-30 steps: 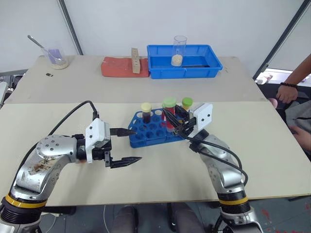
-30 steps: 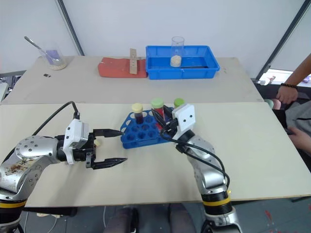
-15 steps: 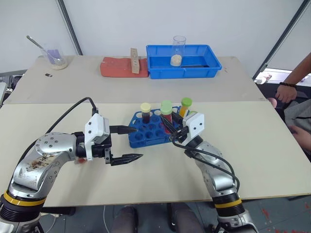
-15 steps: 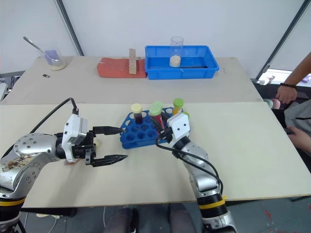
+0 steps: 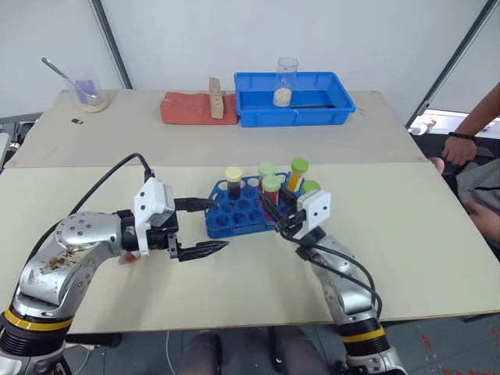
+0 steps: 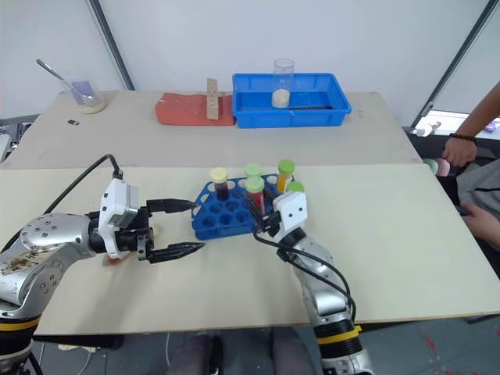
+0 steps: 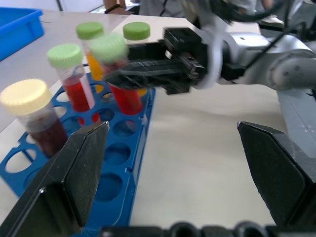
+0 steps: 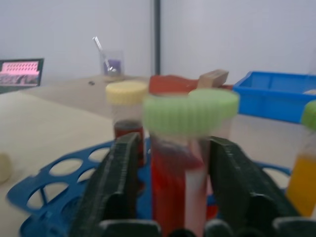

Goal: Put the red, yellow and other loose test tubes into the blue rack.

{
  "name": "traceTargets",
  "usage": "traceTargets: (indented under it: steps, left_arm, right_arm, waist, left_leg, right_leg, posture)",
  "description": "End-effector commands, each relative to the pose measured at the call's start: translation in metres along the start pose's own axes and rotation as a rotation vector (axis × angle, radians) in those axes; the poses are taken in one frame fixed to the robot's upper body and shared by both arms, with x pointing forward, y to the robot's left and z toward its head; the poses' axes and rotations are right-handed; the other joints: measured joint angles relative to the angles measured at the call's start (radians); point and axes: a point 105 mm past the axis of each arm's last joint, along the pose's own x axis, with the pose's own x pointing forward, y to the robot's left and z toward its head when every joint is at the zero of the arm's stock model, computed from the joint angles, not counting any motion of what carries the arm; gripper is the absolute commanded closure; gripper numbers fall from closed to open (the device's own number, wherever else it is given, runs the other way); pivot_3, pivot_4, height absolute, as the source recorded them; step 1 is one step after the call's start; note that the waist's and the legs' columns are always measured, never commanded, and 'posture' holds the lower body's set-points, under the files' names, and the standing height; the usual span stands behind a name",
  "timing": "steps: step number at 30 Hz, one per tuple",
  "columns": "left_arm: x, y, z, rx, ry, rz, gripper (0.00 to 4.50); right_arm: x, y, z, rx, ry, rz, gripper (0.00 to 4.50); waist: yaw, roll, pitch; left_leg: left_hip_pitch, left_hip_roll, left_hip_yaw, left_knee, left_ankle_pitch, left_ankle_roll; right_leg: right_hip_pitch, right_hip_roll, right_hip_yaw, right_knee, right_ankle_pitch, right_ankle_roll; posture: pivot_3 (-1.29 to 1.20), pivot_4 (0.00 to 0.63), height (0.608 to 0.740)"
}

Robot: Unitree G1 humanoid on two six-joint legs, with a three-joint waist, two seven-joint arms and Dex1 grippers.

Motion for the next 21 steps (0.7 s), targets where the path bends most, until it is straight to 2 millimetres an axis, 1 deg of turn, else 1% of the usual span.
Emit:
traceTargets:
  steps: [1,2,6,9,11,15,17,21]
  left_arm:
    - [-0.008,0.006,0.005,0.012,0.026,0.064,0.0]
    - [-0.011,0.01,0.003,0.012,0.055,0.086,0.0]
    - [-0.026,0.026,-0.003,0.028,0.196,0.154,0.0]
    - [-0.038,0.039,-0.005,0.03,0.308,0.189,0.0]
    - [-0.046,0.046,-0.01,0.015,0.391,0.191,0.0]
    - [-0.063,0.072,-0.026,0.001,0.57,0.274,0.0]
    - [-0.068,0.077,-0.032,-0.017,0.641,0.277,0.0]
    - [-0.077,0.079,-0.041,-0.029,0.753,0.244,0.0]
  right_arm:
    - [-0.006,0.004,0.014,-0.047,-0.014,0.058,0.74]
    - [-0.009,0.005,0.013,-0.078,0.008,0.077,0.41]
    - [-0.026,0.006,0.021,-0.186,0.06,0.193,0.41]
    - [-0.037,0.004,0.028,-0.225,0.132,0.309,0.41]
    - [-0.041,0.008,0.036,-0.209,0.156,0.395,0.41]
    - [-0.045,0.022,0.061,-0.142,0.19,0.604,0.41]
    - [-0.048,0.03,0.069,-0.111,0.207,0.693,0.41]
    - [-0.052,0.04,0.075,-0.096,0.239,0.79,0.41]
  waist:
    - [0.001,0.0,0.0]
    - [0.001,0.0,0.0]
    - [0.002,0.0,0.0]
    - [0.003,0.0,0.0]
    - [0.003,0.0,0.0]
    - [0.003,-0.001,0.0]
    - [0.003,-0.001,0.0]
    - [0.008,-0.001,0.001]
  left_leg:
    - [0.0,0.0,0.0,0.0,0.0,0.0]
    - [0.0,0.0,0.0,0.0,0.0,0.0]
    - [0.0,0.0,0.0,0.0,0.0,0.0]
    - [0.001,0.0,0.0,0.0,0.0,0.0]
    - [0.001,0.0,0.0,0.0,0.0,0.0]
    - [0.002,0.0,0.001,0.0,0.0,0.0]
    - [0.001,0.0,0.001,0.0,0.0,0.0]
    - [0.0,0.0,0.0,-0.002,0.0,0.0]
  right_leg:
    - [0.0,0.0,0.0,0.0,0.0,0.0]
    - [0.0,0.0,0.0,0.0,0.0,0.0]
    - [0.0,0.0,0.0,0.0,-0.003,-0.004]
    - [0.0,0.0,0.0,0.0,-0.004,-0.005]
    - [0.0,0.0,0.0,0.0,-0.004,-0.005]
    - [0.0,0.0,0.0,0.001,-0.004,-0.006]
    - [0.0,0.001,0.0,0.001,-0.004,-0.006]
    - [-0.001,0.001,0.0,0.0,-0.006,-0.006]
  posture:
    - [0.0,0.15,0.74]
    - [0.0,0.15,0.74]
    - [0.0,0.15,0.74]
    - [0.0,0.15,0.74]
    - [0.0,0.15,0.74]
    - [0.0,0.15,0.74]
    - [0.0,0.15,0.74]
    - [0.0,0.15,0.74]
